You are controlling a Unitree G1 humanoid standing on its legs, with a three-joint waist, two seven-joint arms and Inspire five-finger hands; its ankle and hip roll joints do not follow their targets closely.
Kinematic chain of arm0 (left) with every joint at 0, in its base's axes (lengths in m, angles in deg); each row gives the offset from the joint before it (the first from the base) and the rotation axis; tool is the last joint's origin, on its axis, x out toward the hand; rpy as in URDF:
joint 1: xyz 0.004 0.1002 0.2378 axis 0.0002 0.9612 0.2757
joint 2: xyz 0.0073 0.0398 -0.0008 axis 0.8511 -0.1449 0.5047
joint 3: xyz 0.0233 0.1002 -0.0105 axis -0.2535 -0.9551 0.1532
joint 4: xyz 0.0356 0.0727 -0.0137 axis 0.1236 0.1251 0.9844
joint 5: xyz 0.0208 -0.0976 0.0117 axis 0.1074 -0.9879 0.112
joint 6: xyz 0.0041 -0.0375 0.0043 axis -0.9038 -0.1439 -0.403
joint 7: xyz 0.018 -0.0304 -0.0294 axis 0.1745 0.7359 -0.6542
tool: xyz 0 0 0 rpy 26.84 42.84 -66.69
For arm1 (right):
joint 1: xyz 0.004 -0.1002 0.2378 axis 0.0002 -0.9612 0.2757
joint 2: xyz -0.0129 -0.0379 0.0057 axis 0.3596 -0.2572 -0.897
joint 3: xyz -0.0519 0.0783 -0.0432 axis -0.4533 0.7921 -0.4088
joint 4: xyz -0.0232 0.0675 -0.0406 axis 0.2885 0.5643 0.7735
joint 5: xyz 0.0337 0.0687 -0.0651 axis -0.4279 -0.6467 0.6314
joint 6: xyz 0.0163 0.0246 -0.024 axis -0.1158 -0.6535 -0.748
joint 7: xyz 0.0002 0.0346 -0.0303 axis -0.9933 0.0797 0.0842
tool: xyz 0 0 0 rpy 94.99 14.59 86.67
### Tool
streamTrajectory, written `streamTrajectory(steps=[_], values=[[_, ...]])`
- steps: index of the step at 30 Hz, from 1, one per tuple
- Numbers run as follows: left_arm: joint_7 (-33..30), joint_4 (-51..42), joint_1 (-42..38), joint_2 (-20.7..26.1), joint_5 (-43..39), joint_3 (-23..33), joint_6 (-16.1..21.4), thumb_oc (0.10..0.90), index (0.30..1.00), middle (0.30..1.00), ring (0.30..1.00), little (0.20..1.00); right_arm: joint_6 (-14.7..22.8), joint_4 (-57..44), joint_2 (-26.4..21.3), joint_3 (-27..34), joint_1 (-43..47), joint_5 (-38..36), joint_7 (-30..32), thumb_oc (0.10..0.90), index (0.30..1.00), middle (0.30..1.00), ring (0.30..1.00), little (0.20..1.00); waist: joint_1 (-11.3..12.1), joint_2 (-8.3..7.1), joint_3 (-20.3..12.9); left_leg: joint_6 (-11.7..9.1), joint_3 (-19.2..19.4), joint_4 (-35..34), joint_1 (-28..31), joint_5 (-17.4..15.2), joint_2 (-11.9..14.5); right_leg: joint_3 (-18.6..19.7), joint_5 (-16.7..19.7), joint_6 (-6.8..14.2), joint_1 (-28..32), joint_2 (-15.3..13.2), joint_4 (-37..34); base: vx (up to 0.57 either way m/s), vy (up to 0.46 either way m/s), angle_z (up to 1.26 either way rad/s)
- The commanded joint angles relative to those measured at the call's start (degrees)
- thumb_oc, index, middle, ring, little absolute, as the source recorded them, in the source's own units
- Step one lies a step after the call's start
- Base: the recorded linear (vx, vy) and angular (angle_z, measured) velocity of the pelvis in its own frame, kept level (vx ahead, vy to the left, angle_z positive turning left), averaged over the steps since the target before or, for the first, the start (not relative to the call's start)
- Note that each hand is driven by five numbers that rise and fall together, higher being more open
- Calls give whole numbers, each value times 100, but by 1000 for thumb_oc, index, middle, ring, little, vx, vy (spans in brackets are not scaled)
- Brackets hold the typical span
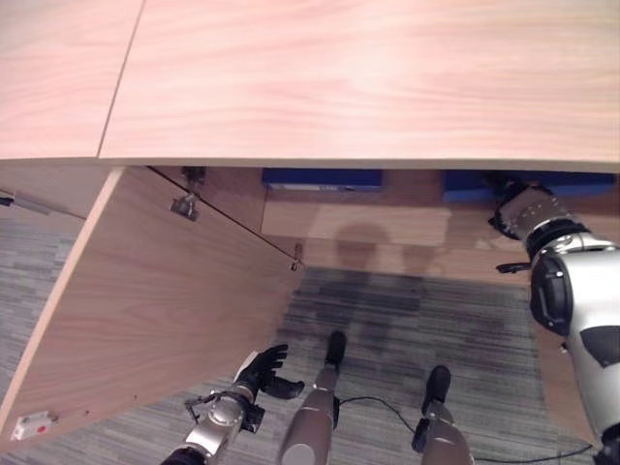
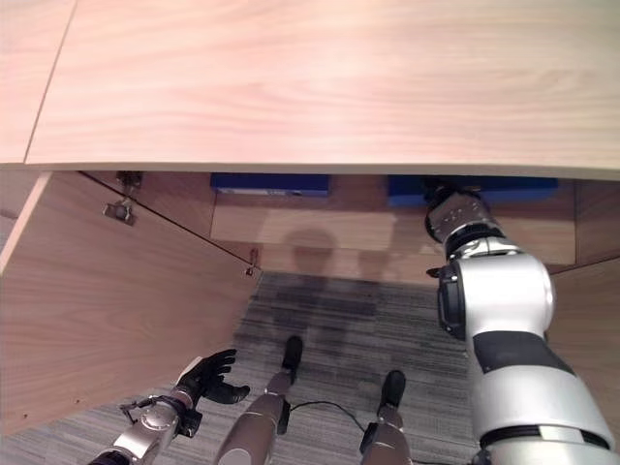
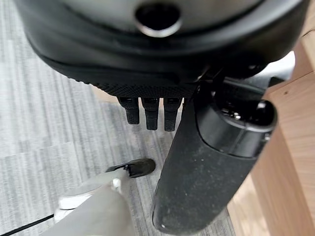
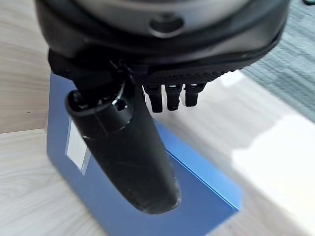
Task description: Put the empty folder in the office cabinet
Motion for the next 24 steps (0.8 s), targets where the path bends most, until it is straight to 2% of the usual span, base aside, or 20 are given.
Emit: streamTrajectory(steps=[1, 2, 3, 6, 7, 11, 15, 18, 19, 20, 21, 22, 24], values=[[-174, 185, -184, -22, -252, 8, 105, 800, 900, 900, 900, 900, 471, -507, -7, 37, 13, -157, 72, 800, 900, 900, 900, 900, 100, -265, -93, -104, -108, -129, 740, -972, -117, -104, -709, 193, 189, -38, 362, 21, 11, -16], [-174, 185, -184, -22, -252, 8, 105, 800, 900, 900, 900, 900, 471, -507, -7, 37, 13, -157, 72, 800, 900, 900, 900, 900, 100, -265, -93, -104, -108, -129, 740, -972, -117, -104, -709, 193, 189, -38, 362, 41, 15, -12], [-264, 368, -332, -190, -326, 68, 49, 800, 900, 900, 900, 900, 652, -734, 445, 226, -376, -283, 104, 800, 900, 900, 900, 900, -6, -355, -159, -89, -99, -137, 867, -1009, -93, -85, -670, 200, 314, -35, 308, 49, 17, -5], [-441, 712, -588, -439, -434, 120, -23, 800, 900, 900, 900, 900, 918, -1189, 1042, 270, -928, -455, 130, 800, 900, 900, 900, 900, -172, -471, -229, -75, -59, -146, 1022, -1034, -61, -39, -657, 186, 431, -13, 286, 55, 20, -4], [-514, 923, -753, -565, -519, 168, -53, 800, 900, 900, 900, 900, 963, -1428, 1295, 189, -1205, -443, 131, 800, 900, 900, 900, 900, -242, -509, -251, -71, -44, -148, 1092, -1053, -45, -20, -662, 186, 472, -13, 296, 35, -2, -13], [-699, 1288, -1187, -855, -637, 182, -126, 800, 900, 900, 900, 900, 1084, -2096, 1762, -146, -1819, -360, 18, 800, 900, 900, 900, 900, -423, -598, -316, -66, -6, -155, 1264, -1072, 5, 3, -655, 183, 575, 5, 302, 41, -2, -2], [-776, 1471, -1488, -1000, -715, 250, -170, 800, 900, 900, 900, 900, 1081, -2466, 1766, -351, -2237, -224, -78, 800, 900, 900, 900, 900, -539, -612, -382, -65, 29, -155, 1384, -1088, 8, 5, -621, 194, 686, 5, 251, 31, 11, -3], [-765, 1115, -1290, -956, -681, 399, -154, 800, 900, 900, 900, 900, 1044, -3744, 1713, -844, -3096, 692, -185, 800, 900, 900, 900, 900, -637, -642, -369, -45, 87, -155, 1450, -1074, 21, 18, -578, 201, 718, -5, 243, 0, 0, 0], [-726, 897, -1115, -933, -656, 473, -152, 800, 900, 900, 900, 900, 1061, -4238, 1624, -953, -3486, 956, -284, 715, 773, 773, 773, 773, -663, -641, -378, -35, 103, -155, 1481, -1082, 25, 18, -572, 204, 735, -3, 242, 36, 14, -4], [-673, 662, -827, -880, -597, 572, -144, 800, 900, 900, 900, 900, 1104, -4882, 1560, -994, -4007, 1198, -342, 543, 514, 514, 514, 514, -696, -633, -400, -26, 116, -155, 1520, -1102, 35, 22, -569, 212, 774, -3, 229, 39, 10, -7], [-578, 522, -627, -825, -485, 655, -120, 800, 900, 900, 900, 900, 1195, -5312, 1439, -950, -4402, 1470, -462, 518, 476, 476, 476, 476, -713, -635, -396, -20, 119, -155, 1549, -1112, 42, 12, -569, 218, 801, -8, 224, 48, 17, -12], [-460, 410, -414, -766, -369, 753, -81, 800, 900, 900, 900, 900, 1226, -5644, 1247, -925, -4742, 1794, -578, 400, 300, 300, 300, 300, -730, -631, -433, -14, 119, -155, 1594, -1127, 51, -7, -578, 225, 841, -13, 218, 53, 13, -8], [-322, 369, -150, -676, -127, 923, 8, 800, 900, 900, 900, 900, 1230, -6306, 888, -808, -5200, 2602, -637, 400, 300, 300, 300, 300, -760, -643, -472, -5, 116, -155, 1659, -1148, 66, -36, -594, 236, 927, -21, 203, 59, 1, -2]])
